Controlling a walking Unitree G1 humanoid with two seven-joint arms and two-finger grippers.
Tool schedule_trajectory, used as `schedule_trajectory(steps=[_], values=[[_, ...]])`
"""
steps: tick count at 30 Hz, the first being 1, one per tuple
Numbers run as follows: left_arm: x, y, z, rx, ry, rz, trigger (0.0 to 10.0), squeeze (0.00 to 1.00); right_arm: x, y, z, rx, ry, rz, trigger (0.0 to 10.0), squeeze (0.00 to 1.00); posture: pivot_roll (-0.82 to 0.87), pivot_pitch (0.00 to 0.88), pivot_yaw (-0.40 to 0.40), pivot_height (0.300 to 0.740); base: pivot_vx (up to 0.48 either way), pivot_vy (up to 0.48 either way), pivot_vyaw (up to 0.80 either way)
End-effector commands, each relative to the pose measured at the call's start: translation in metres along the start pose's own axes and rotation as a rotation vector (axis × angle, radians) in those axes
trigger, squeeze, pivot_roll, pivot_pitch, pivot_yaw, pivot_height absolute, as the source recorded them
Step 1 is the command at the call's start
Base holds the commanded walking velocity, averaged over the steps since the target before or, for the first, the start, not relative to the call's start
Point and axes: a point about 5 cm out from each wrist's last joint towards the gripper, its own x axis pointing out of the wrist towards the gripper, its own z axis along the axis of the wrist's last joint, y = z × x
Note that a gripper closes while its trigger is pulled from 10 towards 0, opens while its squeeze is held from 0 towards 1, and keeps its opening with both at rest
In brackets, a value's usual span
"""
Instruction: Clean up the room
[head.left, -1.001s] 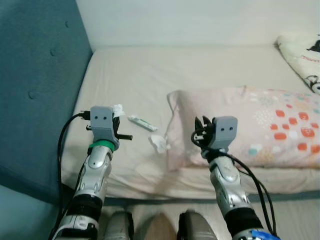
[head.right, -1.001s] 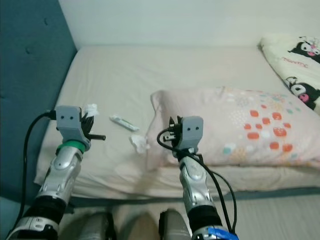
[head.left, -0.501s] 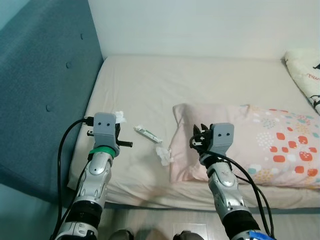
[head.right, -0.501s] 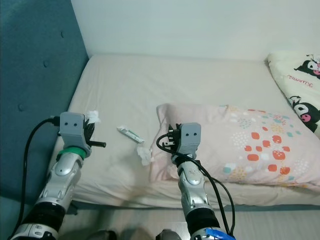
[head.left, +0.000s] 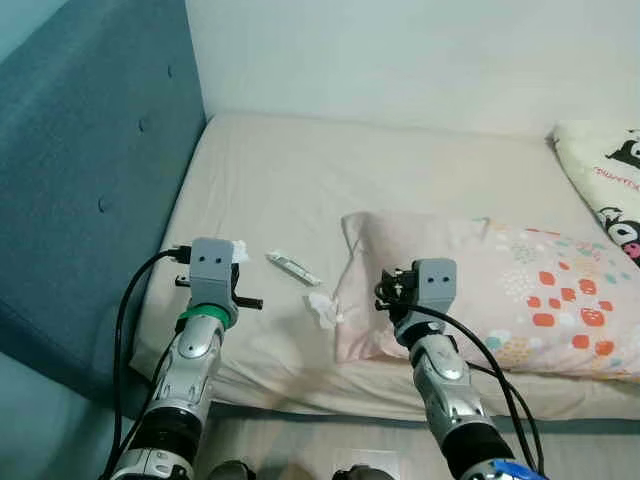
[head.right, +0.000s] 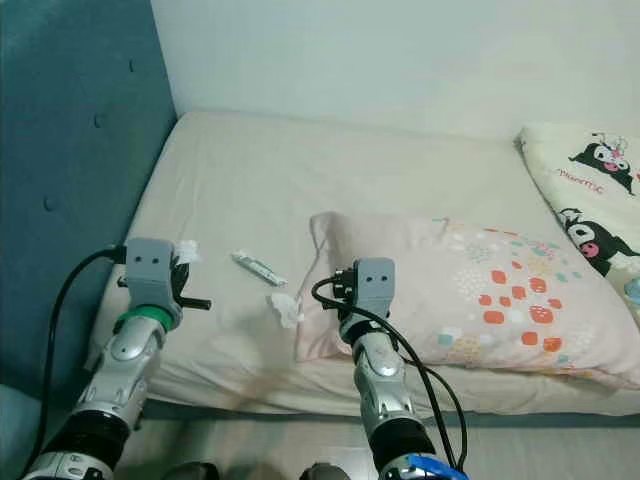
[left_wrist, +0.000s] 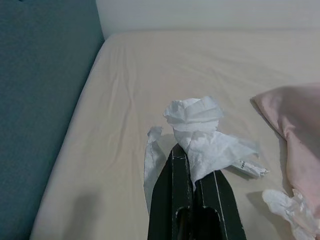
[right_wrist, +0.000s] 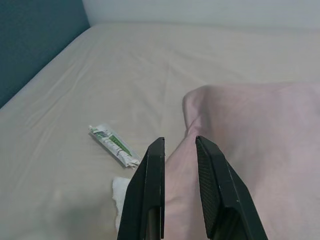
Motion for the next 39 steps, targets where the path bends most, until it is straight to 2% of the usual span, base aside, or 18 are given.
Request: schedule_trajectory(steps=[1,14,39], values=[[-0.004,0.001,-0.006,0.006,0.025,0.004,10.0,0.0,-0.004,-0.004,-0.01,0.02,0.051,-0.014,10.0,0.0,0.1,0.043,-0.054,0.74,0.0,0.0,0.0],[0.004,0.0,-0.002,0.029,0.041,-0.051,10.0,0.0,-0.005,-0.01,-0.009,0.048,0.027,-0.078,10.0,0.0,0.09,0.043,0.021,0.74,0.0,0.0,0.0],[0.004,-0.001,-0.002,-0.051,0.058,-0.053,10.0,0.0,-0.002,-0.004,-0.009,0.091,0.025,-0.047,10.0,0.0,0.1,0.049,0.009,0.74,0.0,0.0,0.0]])
